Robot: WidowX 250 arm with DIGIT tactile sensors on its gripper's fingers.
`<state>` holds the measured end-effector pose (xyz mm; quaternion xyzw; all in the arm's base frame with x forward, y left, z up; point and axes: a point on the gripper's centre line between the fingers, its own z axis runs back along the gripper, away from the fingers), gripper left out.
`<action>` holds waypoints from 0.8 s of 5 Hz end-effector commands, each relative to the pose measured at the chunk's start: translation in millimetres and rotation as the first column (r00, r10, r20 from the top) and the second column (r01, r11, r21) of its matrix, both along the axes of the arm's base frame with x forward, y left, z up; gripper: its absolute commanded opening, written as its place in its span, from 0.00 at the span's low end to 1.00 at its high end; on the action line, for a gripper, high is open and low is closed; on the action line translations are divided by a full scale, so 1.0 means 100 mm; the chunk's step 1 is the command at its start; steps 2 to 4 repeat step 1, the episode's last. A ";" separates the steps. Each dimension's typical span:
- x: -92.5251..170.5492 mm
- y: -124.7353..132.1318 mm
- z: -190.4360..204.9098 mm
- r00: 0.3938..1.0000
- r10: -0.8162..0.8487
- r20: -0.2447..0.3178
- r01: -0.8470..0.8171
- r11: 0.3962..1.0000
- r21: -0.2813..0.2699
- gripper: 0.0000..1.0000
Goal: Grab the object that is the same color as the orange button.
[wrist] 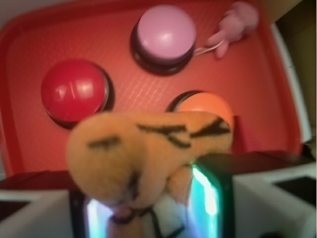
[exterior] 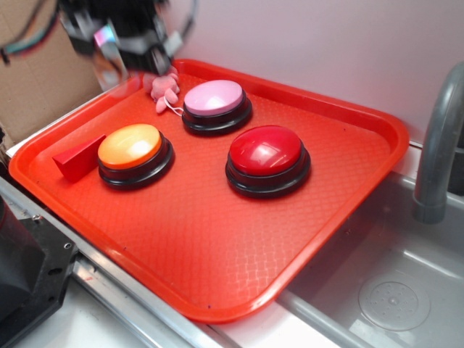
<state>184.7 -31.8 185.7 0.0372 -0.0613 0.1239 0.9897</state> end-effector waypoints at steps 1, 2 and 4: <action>0.03 0.22 0.42 0.979 0.147 0.138 -0.153 0.988 0.034 0.00; 0.03 0.22 0.42 0.979 0.147 0.138 -0.153 0.988 0.034 0.00; 0.03 0.22 0.42 0.979 0.147 0.138 -0.153 0.988 0.034 0.00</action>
